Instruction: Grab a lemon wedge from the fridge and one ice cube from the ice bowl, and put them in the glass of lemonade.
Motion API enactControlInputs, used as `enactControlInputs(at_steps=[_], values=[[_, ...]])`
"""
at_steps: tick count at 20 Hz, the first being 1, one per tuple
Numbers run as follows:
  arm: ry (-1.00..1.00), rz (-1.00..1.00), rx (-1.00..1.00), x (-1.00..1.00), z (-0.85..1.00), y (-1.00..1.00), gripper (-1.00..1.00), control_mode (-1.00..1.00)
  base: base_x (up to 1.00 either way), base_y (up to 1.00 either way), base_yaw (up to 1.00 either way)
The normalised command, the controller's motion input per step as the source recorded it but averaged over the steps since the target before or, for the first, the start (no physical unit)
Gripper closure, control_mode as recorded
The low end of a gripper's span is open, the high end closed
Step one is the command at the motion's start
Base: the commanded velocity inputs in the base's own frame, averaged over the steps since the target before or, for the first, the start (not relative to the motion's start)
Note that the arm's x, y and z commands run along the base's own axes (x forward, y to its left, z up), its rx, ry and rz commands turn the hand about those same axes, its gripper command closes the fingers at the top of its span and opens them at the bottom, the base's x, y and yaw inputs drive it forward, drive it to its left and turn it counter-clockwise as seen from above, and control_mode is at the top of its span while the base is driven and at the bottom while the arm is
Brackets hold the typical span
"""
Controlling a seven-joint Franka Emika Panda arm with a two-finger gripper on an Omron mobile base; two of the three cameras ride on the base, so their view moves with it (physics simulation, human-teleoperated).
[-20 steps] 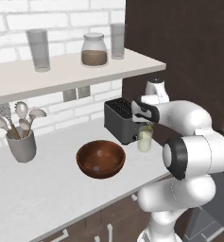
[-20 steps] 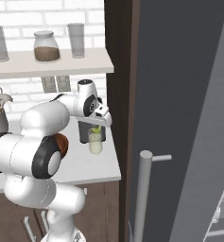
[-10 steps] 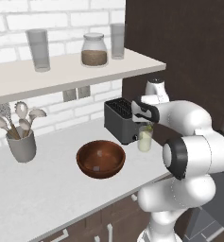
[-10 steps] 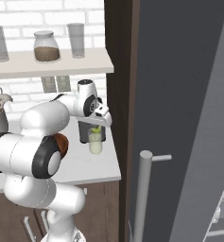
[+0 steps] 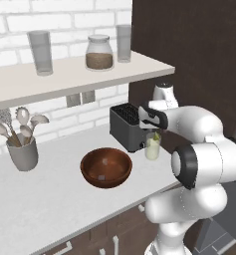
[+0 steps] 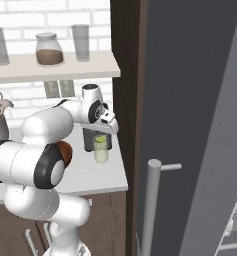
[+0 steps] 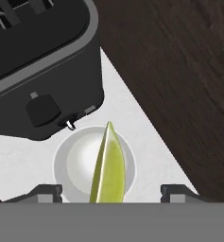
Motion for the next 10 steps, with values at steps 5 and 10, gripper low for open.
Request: enactControlInputs(at_steps=[5, 10], values=[[0.00, 0.00, 0.01, 0.00, 0.08, 0.00, -1.00, -1.00, 0.00, 0.00, 0.00], [-0.06, 0.00, 0.08, 0.00, 0.34, 0.00, -1.00, -1.00, 0.00, 0.00, 0.00]])
